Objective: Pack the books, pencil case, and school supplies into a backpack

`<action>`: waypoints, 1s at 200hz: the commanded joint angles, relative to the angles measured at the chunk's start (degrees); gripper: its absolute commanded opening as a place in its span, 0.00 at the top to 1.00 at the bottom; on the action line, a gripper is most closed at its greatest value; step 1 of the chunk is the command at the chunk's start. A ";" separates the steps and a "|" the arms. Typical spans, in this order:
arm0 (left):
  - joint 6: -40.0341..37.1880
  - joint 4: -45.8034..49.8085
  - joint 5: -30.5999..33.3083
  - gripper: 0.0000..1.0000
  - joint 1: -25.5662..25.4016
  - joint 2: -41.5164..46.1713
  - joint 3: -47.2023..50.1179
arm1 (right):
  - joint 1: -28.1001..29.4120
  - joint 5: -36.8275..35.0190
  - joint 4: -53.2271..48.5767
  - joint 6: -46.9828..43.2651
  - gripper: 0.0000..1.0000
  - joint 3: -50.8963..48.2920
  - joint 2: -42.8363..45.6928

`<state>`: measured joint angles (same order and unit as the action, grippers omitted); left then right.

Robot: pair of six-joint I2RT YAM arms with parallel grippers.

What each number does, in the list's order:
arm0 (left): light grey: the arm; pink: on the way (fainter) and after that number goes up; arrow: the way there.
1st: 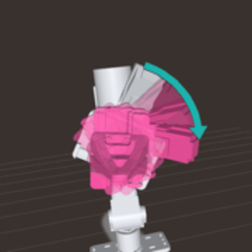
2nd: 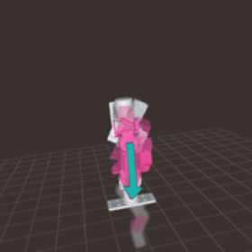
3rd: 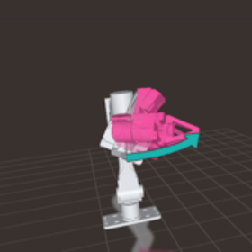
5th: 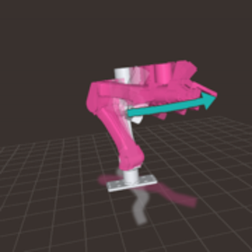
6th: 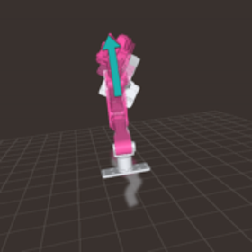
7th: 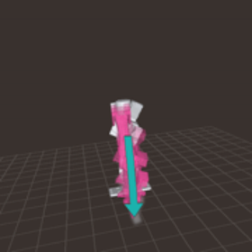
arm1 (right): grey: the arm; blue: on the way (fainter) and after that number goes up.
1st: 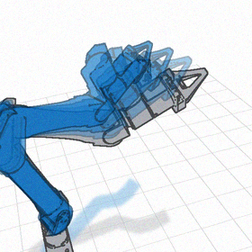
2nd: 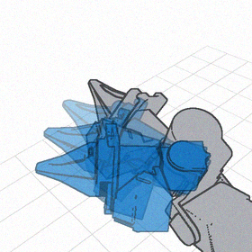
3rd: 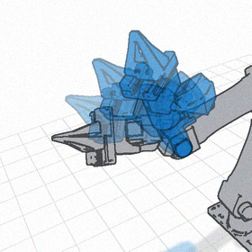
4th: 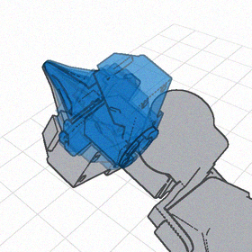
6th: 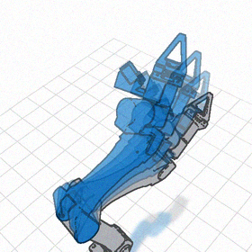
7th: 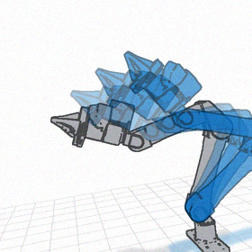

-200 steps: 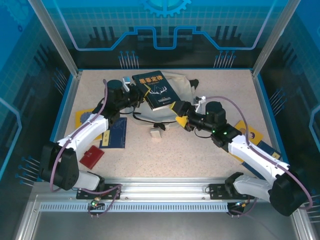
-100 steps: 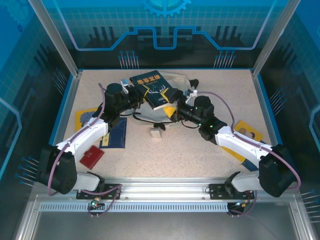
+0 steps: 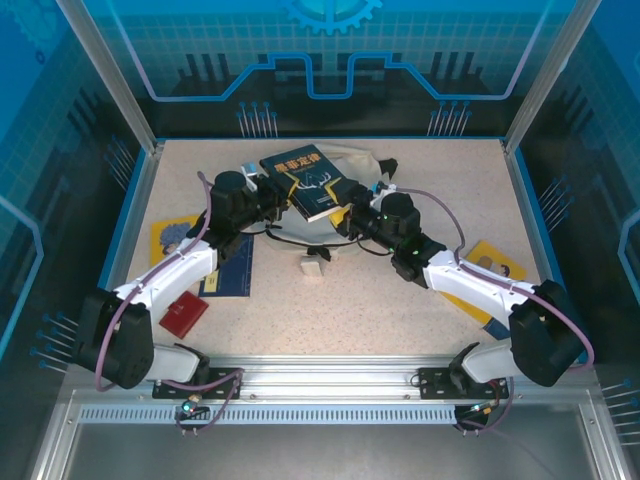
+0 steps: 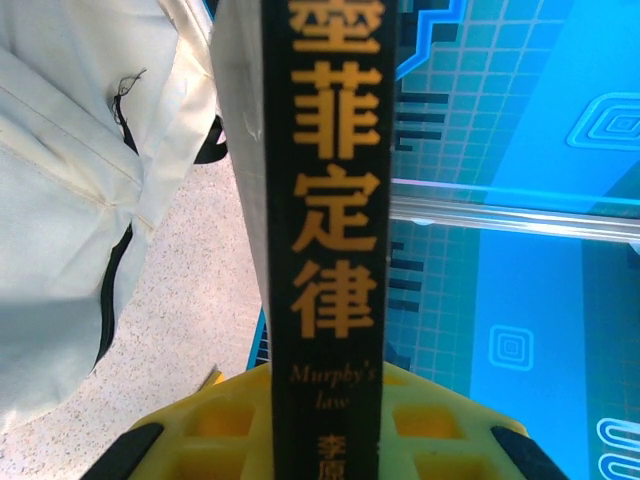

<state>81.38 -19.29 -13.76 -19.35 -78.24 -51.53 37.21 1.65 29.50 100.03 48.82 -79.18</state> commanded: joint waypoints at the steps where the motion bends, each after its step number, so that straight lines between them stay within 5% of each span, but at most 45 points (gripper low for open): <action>1: 0.07 -4.69 -0.18 0.91 -0.38 2.89 0.35 | 0.62 -2.89 4.06 0.10 0.48 0.48 -0.53; 45: -0.27 -3.10 -1.22 0.81 -0.41 3.33 1.08 | 0.67 -3.73 -3.27 -3.44 0.80 1.23 1.07; 83: -9.17 11.29 -1.73 0.32 -0.10 4.64 0.23 | -0.35 -8.10 -21.07 -17.39 0.93 4.61 7.50; 103: -19.12 19.51 -0.30 0.20 0.01 5.18 -0.88 | -1.73 -10.79 -31.28 -24.84 0.93 5.93 11.75; 165: -57.12 41.15 -1.15 0.09 -2.60 -1.18 -13.76 | -10.47 -9.28 -55.06 -38.97 0.94 8.86 21.23; 200: -66.78 44.12 -2.34 0.09 -5.73 -6.45 -19.39 | -16.48 -6.99 -63.47 -42.30 0.93 9.00 24.86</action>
<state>29.12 17.61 -14.35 -22.96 -80.77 -66.61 24.34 -6.90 -26.41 63.55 55.11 -57.34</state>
